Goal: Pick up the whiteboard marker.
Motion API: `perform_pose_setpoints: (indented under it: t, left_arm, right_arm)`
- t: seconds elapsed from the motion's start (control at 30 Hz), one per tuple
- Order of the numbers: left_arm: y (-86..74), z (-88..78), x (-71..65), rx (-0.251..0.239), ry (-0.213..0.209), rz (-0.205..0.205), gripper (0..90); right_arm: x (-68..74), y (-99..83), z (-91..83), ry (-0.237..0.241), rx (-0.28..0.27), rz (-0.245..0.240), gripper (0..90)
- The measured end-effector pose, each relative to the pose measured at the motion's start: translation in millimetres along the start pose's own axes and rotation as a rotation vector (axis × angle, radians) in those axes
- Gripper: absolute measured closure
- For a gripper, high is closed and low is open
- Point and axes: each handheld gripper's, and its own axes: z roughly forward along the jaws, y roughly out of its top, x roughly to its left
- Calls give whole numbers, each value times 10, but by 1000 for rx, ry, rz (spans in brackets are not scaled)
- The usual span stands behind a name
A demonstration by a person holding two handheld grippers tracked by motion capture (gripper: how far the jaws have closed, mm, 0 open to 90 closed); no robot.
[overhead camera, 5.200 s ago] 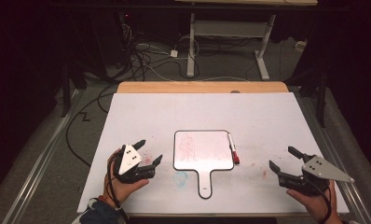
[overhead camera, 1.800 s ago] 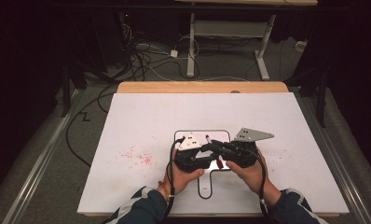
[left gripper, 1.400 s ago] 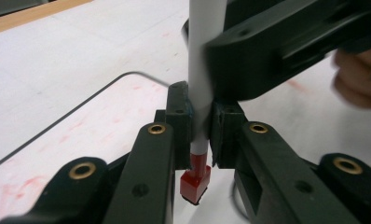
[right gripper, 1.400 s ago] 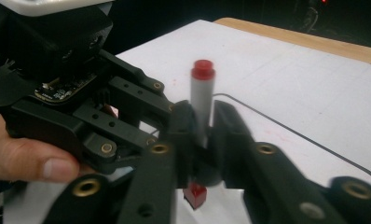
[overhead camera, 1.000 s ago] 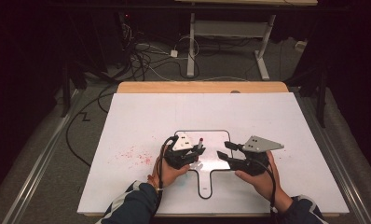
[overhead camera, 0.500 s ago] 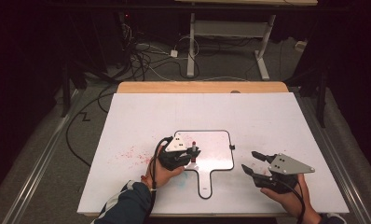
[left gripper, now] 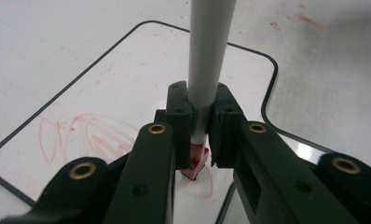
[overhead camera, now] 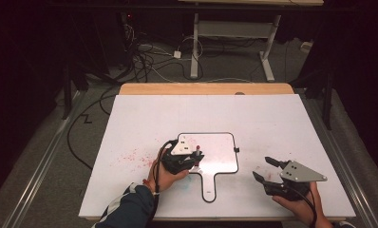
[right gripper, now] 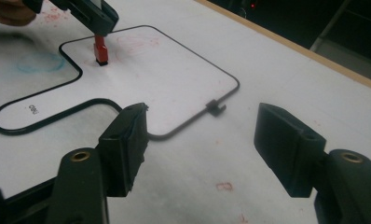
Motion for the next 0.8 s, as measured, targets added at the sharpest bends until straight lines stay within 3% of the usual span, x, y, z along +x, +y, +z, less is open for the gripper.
perform_pose_setpoints:
  t: [0.23,0.4,0.6,0.8]
  left_arm:
    - [-109,-159,61,13,31,-6,786]
    - [-137,-176,74,0,31,-13,786]
    - [-103,-102,-8,-13,5,11,786]
    - [-9,35,-131,-23,-29,62,786]
  right_arm:
    - [-25,-58,-46,-23,8,4,347]
    - [-9,-43,-30,-15,7,-3,345]
    - [12,-54,1,-3,15,-15,345]
    - [52,-87,5,1,21,-37,345]
